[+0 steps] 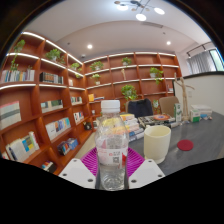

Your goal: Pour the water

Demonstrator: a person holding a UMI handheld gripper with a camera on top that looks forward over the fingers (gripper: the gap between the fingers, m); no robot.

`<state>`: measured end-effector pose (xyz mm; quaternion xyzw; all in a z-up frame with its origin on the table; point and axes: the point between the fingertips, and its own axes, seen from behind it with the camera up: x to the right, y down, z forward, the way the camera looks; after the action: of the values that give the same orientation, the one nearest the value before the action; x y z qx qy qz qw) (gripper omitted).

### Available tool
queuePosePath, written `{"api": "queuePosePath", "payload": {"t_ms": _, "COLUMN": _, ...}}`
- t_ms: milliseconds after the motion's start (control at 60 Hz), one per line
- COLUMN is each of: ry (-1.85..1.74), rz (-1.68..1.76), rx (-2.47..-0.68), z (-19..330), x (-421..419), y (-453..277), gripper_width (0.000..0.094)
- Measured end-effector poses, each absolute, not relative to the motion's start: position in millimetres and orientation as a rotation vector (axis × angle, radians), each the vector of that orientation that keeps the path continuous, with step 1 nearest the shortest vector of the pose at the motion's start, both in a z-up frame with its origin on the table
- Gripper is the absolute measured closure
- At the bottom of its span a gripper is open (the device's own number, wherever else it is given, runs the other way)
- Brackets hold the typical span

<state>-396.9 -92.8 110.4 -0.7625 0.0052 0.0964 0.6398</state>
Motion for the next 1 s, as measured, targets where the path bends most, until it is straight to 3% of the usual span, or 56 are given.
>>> {"api": "queuePosePath", "payload": {"t_ms": 150, "ry": 0.289, "rz": 0.58, "rx": -1.729, "z": 135.5, "x": -411.7, "y": -76.4, "gripper_width": 0.0584}}
{"api": "queuePosePath", "payload": {"t_ms": 350, "ry": 0.749, "rz": 1.17, "rx": -1.511, "z": 162.8, "x": -411.7, "y": -38.8, "gripper_width": 0.0584}}
{"api": "queuePosePath", "payload": {"t_ms": 367, "ry": 0.8, "rz": 1.209, "rx": -1.494, "z": 178.8, "x": -414.5, "y": -50.8, "gripper_width": 0.0583}}
{"api": "queuePosePath", "payload": {"t_ms": 433, "ry": 0.933, "rz": 1.339, "rx": -1.394, "z": 178.1, "x": -407.6, "y": -36.4, "gripper_width": 0.0583}}
{"api": "queuePosePath", "payload": {"t_ms": 717, "ry": 1.298, "rz": 1.691, "rx": -1.07, "z": 208.4, "x": -378.2, "y": -15.9, "gripper_width": 0.0563}}
{"api": "queuePosePath", "payload": {"t_ms": 900, "ry": 1.489, "rz": 1.821, "rx": -0.835, "z": 208.7, "x": -349.1, "y": -11.7, "gripper_width": 0.0564}}
{"api": "queuePosePath", "payload": {"t_ms": 1000, "ry": 1.521, "rz": 1.832, "rx": -0.835, "z": 203.5, "x": -346.2, "y": -13.4, "gripper_width": 0.0564}}
